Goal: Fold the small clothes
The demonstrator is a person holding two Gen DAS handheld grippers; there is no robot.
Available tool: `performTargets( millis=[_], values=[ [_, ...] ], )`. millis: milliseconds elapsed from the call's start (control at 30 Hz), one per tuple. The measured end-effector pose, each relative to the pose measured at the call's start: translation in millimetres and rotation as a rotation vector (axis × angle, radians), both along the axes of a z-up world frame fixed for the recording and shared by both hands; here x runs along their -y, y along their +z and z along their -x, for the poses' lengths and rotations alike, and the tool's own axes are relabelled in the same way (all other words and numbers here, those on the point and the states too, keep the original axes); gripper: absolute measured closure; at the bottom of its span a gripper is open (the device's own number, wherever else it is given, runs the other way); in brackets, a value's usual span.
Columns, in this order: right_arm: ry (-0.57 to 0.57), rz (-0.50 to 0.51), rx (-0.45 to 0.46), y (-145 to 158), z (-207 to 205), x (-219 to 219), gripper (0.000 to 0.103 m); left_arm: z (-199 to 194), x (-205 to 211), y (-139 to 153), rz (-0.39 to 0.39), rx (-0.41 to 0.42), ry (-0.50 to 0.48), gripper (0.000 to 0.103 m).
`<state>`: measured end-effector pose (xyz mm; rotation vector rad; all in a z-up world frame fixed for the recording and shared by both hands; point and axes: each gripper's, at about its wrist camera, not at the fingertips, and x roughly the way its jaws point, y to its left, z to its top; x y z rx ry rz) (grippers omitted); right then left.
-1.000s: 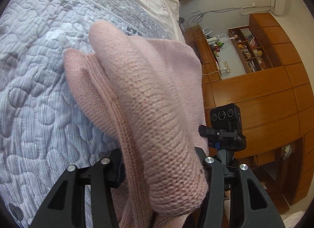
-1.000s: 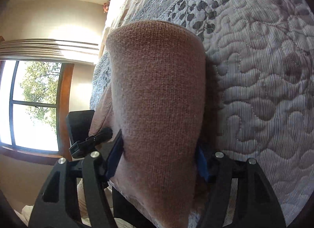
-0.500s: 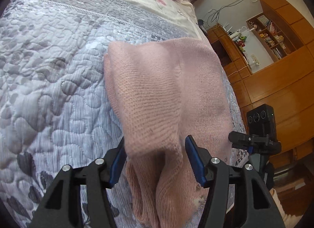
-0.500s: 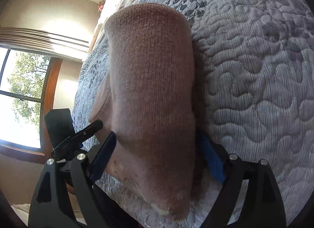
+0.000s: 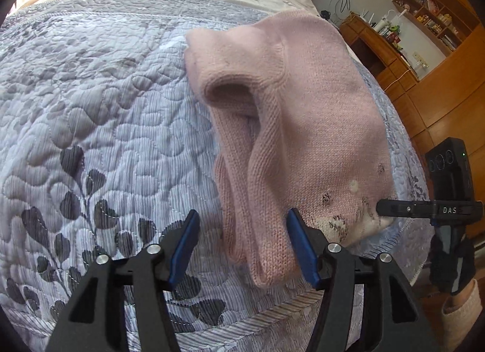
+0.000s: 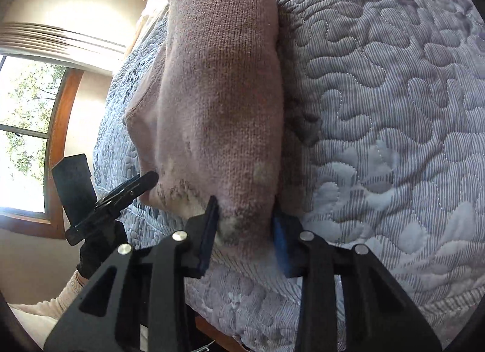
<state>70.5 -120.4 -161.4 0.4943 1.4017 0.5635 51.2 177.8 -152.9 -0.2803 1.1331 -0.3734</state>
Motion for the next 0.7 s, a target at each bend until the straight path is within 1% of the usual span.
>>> performTargets(
  millis=[133,233,267,300,333,367,400,433,500,567,700],
  values=[
    [-0.023,0.026,-0.034,-10.5,1.7,-2.9,0.070,3.4,-7.1,-8.9,0.014,-0.014,0.003,0.039],
    [-0.032,0.039,-0.031,-5.2,10.8,3.0,0.062,6.9,-8.0,-5.5,0.004,-0.020,0.014,0.039],
    [-0.030,0.067,-0.017,5.6,10.2,-10.2,0.058,6.0,-7.8,-3.1,-0.007,-0.023,0.018,0.039],
    [-0.024,0.098,0.003,12.1,13.8,-12.4,0.049,8.0,-7.3,1.6,-0.020,-0.021,0.023,0.039],
    [-0.018,0.130,0.029,19.4,17.6,-14.9,0.045,11.1,-6.8,7.3,-0.031,-0.017,0.027,0.040],
    [-0.013,0.170,0.053,24.3,17.6,-15.4,0.032,13.8,-6.3,12.6,-0.043,-0.015,0.028,0.040],
    [-0.012,0.219,0.079,30.7,21.8,-15.3,0.023,16.9,-5.5,18.1,-0.056,-0.016,0.028,0.040],
    [-0.012,0.261,0.103,36.2,27.0,-15.6,0.021,20.7,-4.7,24.0,-0.067,-0.014,0.031,0.040],
    [-0.018,0.307,0.134,48.8,34.7,-18.2,0.016,28.2,-3.8,35.7,-0.095,-0.005,0.047,0.037],
    [-0.036,0.359,0.155,60.2,41.9,-19.0,0.012,37.1,-2.1,47.4,-0.111,0.004,0.063,0.032],
    [-0.058,0.475,0.228,84.8,54.6,-25.8,0.012,53.3,4.7,68.2,-0.167,0.030,0.077,0.025]
  ],
)
